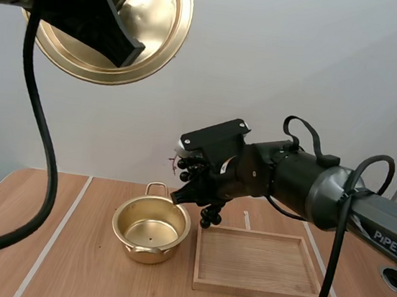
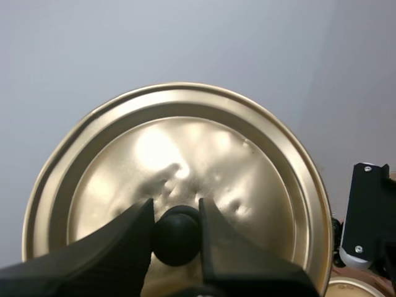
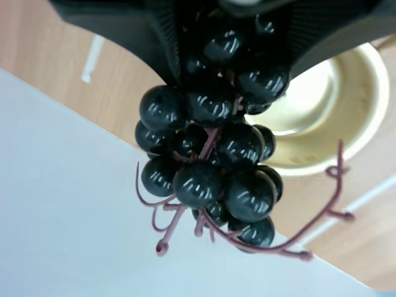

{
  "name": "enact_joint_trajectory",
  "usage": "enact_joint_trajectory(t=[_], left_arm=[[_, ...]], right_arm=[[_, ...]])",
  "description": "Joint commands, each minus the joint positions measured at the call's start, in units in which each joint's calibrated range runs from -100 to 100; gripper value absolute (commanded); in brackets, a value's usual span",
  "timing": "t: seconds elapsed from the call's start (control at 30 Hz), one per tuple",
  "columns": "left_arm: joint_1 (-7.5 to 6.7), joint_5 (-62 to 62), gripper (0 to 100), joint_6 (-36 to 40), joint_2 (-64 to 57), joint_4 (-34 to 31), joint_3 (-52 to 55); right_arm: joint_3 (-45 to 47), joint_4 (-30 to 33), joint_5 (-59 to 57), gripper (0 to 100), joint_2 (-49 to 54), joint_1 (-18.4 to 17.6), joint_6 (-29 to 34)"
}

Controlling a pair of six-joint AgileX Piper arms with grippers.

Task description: Open the lid, put the grape in the pot, and close it

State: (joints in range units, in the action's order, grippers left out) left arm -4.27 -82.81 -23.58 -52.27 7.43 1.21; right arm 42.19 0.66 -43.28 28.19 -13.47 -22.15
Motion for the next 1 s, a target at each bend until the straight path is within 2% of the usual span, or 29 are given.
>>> enact_joint_trajectory(t=[0.0, 0.13, 0.47, 0.87, 0.9, 0.97], left_arm=[[-0.12, 0.6, 0, 4.27, -1.25, -0.07, -0.47], [-0.12, 1.01, 0, 6.34, -1.98, -0.07, -0.47], [-0.12, 1.35, 0, 8.54, -1.98, -0.07, -0.47], [-0.12, 1.38, 0, 8.54, -2.11, -0.07, -0.47], [-0.12, 1.38, 0, 8.54, -2.22, -0.07, -0.47], [-0.12, 1.38, 0, 8.54, -2.58, -0.07, -0.47]], right_arm=[[-5.01, 0.13, 0.42, 0, -1.12, -4.79, -0.54], [-7.82, 0.13, 0.42, 0, -6.11, -6.9, -0.54], [-9.16, 0.13, 8.22, 0, -19.82, -7.0, -0.54], [-9.16, 0.03, 8.79, 0, -24.54, -7.0, -0.54], [-9.16, 0.04, 8.79, 7, -24.63, -7.0, -0.54], [-9.16, -0.66, 8.79, 29, -24.68, -7.0, -0.54]])
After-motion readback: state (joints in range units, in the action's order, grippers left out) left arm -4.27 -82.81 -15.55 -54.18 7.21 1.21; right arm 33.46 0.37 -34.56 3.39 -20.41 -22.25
